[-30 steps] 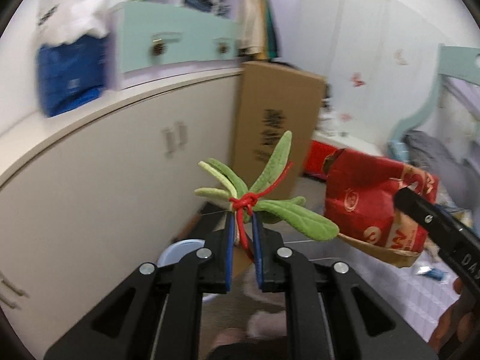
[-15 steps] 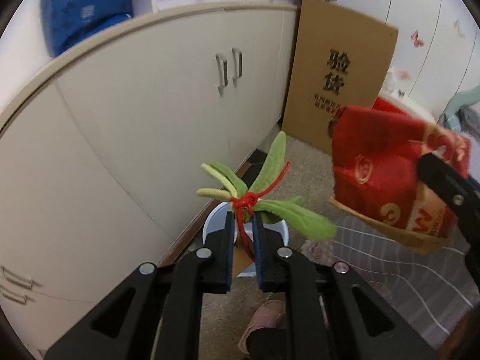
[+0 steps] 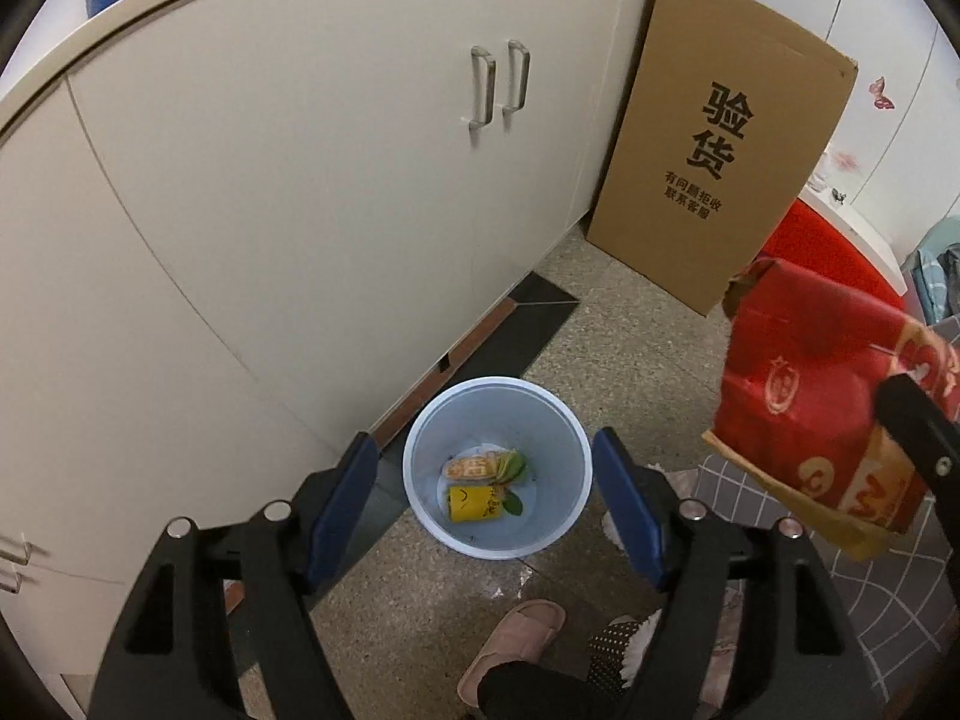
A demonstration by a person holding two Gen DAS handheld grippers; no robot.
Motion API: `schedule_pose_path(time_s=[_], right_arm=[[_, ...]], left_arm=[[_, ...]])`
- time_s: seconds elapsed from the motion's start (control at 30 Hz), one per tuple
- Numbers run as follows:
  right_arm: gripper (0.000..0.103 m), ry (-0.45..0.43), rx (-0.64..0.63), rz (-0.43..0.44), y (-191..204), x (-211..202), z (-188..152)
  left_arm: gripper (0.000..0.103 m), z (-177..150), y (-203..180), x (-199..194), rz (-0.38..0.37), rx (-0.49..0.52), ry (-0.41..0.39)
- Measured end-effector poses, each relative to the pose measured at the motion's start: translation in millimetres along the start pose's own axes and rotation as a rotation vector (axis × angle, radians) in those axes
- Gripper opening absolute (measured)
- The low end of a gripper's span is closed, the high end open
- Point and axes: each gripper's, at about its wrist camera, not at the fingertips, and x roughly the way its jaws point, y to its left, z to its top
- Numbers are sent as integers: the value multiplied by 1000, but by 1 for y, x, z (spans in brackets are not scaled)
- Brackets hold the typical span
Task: Collect trash
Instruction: 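Carry the plant and red bag to the wastebasket and release both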
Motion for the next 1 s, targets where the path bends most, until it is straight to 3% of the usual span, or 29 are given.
schedule_pose_path(time_s=[0.43,0.53,0.57,0.6,0.7,1.0], right_arm=[[54,1,-29,33,28,7,3],[62,-27,-16,70,35,15,10],[81,-33,-11,79,38,21,13],[86,-30,-11,60,40,24,15],[86,-23,-25,59,46,29,18],[88,-6,-77,3,51,1,4]], left_arm=[[75,3,25,-9,6,-61,-36],[75,6,39,-17,43,-117,-79],[75,7,43,-17,45,-130,-82],[75,9,48,-16,48,-140,-75],[75,9,58,-14,52,-160,-55],[75,3,53,-33,42,-154,-93]])
